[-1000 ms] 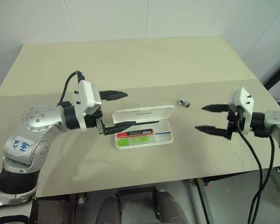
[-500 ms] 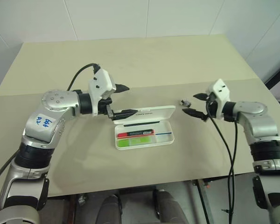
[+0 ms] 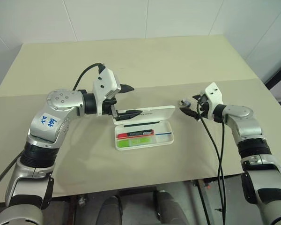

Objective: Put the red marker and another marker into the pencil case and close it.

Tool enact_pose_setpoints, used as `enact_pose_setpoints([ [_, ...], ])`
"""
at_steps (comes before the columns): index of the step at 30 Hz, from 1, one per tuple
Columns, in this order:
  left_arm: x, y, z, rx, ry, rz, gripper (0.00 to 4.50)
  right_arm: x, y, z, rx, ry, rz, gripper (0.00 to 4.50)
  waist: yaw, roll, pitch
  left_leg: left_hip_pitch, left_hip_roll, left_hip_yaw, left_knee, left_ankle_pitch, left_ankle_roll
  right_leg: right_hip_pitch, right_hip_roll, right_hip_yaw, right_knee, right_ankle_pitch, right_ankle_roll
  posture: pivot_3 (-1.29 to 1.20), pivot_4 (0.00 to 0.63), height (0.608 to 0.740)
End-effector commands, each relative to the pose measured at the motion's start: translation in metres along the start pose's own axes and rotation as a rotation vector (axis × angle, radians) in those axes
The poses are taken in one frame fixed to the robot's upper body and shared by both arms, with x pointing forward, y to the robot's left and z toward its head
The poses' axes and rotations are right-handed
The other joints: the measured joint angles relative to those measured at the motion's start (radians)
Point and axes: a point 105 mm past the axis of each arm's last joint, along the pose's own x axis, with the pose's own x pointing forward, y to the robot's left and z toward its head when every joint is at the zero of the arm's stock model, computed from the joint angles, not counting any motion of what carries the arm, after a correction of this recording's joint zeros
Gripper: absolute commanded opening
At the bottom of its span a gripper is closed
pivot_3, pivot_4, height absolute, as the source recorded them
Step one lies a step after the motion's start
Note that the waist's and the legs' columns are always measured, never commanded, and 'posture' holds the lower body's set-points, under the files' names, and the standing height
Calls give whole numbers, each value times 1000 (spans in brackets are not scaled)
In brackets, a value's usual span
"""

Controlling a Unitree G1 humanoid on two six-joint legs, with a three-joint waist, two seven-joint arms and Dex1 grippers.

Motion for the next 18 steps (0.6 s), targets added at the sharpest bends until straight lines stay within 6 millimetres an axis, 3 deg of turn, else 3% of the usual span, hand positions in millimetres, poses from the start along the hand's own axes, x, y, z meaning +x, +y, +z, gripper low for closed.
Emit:
enact_pose_setpoints([
  [1, 0, -4, 10, 29, -33, 5, 4500, 0, -11, 10, 4, -47, -40, 4468, 0, 0, 0, 0, 0, 0, 0, 0, 0, 0, 0, 0, 0, 0, 0, 0, 150, 740],
  [16, 1, -3, 14, 38, -40, 1, 4500, 18, -13, 15, 97, -29, -7, 4468, -4, 0, 0, 0, 0, 0, 0, 0, -1, 0, 0, 0, 0, 0, 0, 0, 150, 740],
  [18, 0, -2, 14, 40, -41, 4, 4500, 19, -12, 14, 103, -24, -2, 3844, -4, 0, 0, 0, 0, 0, 0, 0, -1, 0, 0, 0, 0, 0, 0, 0, 150, 740],
])
